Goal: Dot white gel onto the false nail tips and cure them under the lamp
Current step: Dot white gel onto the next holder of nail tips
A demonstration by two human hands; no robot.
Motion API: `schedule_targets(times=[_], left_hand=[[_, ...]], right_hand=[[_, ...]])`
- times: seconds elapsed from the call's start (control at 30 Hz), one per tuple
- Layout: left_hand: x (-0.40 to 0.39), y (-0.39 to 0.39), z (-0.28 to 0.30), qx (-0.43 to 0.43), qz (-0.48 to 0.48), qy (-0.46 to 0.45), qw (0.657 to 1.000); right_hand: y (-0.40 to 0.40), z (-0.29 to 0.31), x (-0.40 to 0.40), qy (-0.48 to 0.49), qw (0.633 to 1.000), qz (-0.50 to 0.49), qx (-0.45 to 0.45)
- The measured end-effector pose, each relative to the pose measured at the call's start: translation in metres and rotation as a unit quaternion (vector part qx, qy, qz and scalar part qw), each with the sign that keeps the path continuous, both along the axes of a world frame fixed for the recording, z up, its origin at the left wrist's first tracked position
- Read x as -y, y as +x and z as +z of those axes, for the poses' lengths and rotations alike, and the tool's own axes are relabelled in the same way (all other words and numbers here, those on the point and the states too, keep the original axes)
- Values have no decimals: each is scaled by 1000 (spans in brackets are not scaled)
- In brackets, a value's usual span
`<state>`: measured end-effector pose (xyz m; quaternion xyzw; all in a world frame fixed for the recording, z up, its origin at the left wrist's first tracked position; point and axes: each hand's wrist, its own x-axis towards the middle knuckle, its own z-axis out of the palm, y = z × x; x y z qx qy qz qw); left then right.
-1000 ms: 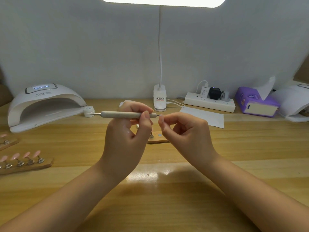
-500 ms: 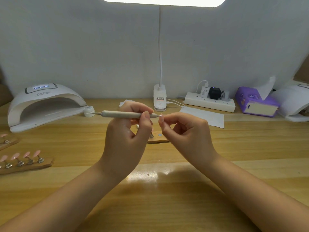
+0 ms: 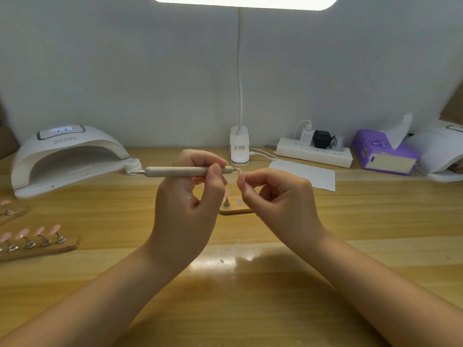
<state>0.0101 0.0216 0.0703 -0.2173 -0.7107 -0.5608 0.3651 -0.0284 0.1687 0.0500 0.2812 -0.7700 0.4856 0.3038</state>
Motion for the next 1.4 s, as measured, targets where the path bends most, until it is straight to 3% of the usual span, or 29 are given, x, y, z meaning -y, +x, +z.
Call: schedule_targets(times=[1.17,1.4], left_hand=[[-1,-3,-5,21,4,1,1000],[1,-6,-4,22,18,49,998]], right_hand=[[-2,-2,0,9,1000,-4,-23],[-1,-1,0,7,1000,-1,-21]])
